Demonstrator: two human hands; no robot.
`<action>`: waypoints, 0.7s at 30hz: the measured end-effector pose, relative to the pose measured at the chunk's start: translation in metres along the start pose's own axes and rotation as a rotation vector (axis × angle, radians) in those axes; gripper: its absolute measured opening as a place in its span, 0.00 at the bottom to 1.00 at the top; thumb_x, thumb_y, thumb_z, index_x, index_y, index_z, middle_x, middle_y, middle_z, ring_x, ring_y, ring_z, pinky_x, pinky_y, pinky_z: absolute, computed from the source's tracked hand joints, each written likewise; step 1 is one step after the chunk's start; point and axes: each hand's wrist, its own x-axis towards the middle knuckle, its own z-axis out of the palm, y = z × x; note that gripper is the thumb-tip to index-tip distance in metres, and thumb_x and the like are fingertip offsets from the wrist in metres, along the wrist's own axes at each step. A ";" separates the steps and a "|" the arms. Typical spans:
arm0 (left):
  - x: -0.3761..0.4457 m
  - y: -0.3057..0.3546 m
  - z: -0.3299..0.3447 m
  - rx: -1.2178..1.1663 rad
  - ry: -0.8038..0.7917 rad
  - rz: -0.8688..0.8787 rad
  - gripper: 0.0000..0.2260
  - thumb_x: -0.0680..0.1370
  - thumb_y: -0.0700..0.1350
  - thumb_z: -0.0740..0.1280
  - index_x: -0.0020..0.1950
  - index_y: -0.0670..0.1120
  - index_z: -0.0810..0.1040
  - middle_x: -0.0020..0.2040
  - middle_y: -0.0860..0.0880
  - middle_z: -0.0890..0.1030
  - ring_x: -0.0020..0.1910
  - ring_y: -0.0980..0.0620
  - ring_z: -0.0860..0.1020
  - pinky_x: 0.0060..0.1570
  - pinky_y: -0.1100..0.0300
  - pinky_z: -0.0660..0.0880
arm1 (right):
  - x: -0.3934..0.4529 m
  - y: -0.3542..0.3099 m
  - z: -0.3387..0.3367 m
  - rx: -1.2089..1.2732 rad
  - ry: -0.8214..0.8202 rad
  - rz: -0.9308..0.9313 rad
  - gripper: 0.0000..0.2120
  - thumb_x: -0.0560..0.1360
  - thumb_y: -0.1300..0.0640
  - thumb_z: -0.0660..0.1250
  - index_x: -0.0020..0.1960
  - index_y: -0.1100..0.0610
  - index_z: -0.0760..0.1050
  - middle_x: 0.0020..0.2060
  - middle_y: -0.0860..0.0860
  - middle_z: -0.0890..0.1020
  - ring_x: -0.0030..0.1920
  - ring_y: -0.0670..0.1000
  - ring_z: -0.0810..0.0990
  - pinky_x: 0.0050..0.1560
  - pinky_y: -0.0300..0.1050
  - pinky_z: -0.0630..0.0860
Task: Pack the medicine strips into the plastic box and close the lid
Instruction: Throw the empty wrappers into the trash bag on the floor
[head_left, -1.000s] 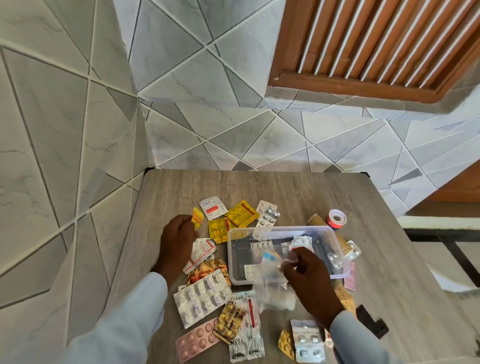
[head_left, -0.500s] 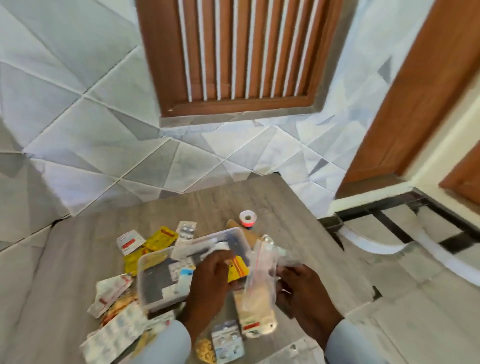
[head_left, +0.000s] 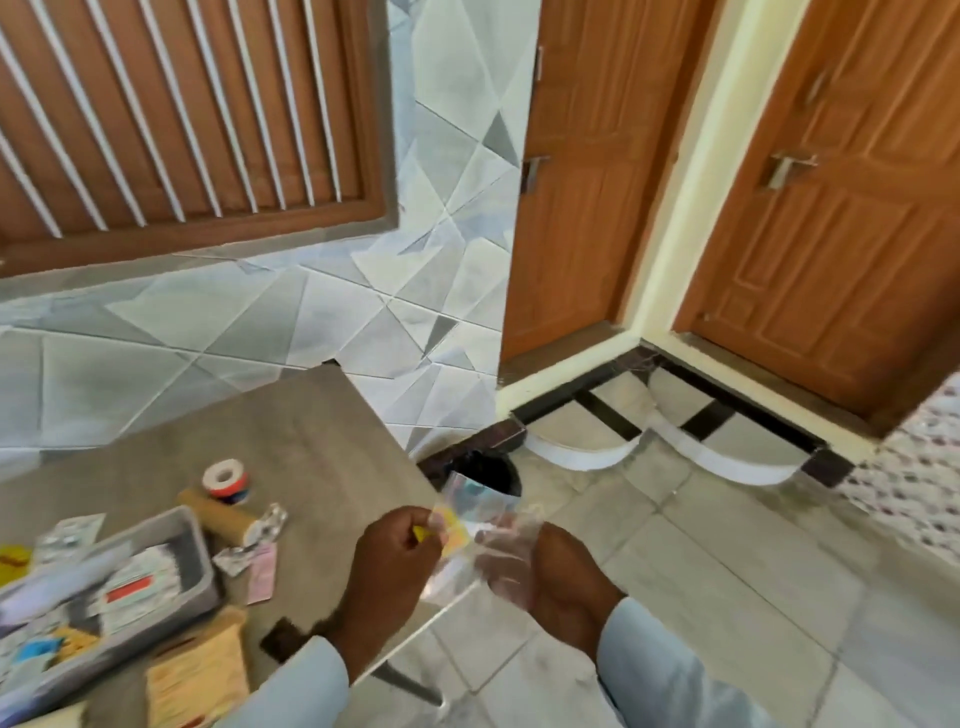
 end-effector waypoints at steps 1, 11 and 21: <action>0.009 0.009 0.009 -0.018 0.008 0.008 0.06 0.67 0.46 0.69 0.38 0.58 0.80 0.36 0.55 0.83 0.37 0.52 0.82 0.41 0.54 0.79 | 0.005 -0.013 -0.011 0.051 0.006 0.001 0.07 0.73 0.54 0.65 0.43 0.57 0.79 0.44 0.57 0.82 0.43 0.58 0.81 0.42 0.47 0.76; 0.140 0.018 0.096 -0.138 -0.001 0.006 0.20 0.71 0.34 0.69 0.45 0.61 0.76 0.39 0.60 0.83 0.41 0.55 0.81 0.45 0.55 0.77 | 0.083 -0.102 -0.084 -0.202 0.154 -0.072 0.17 0.75 0.49 0.67 0.58 0.60 0.75 0.54 0.60 0.82 0.48 0.59 0.84 0.48 0.52 0.79; 0.255 0.035 0.168 -0.025 -0.058 -0.009 0.09 0.73 0.43 0.72 0.39 0.56 0.76 0.38 0.55 0.81 0.38 0.56 0.80 0.35 0.69 0.74 | 0.192 -0.192 -0.120 -0.326 0.378 -0.107 0.08 0.75 0.69 0.62 0.54 0.66 0.76 0.40 0.61 0.82 0.35 0.57 0.80 0.29 0.42 0.72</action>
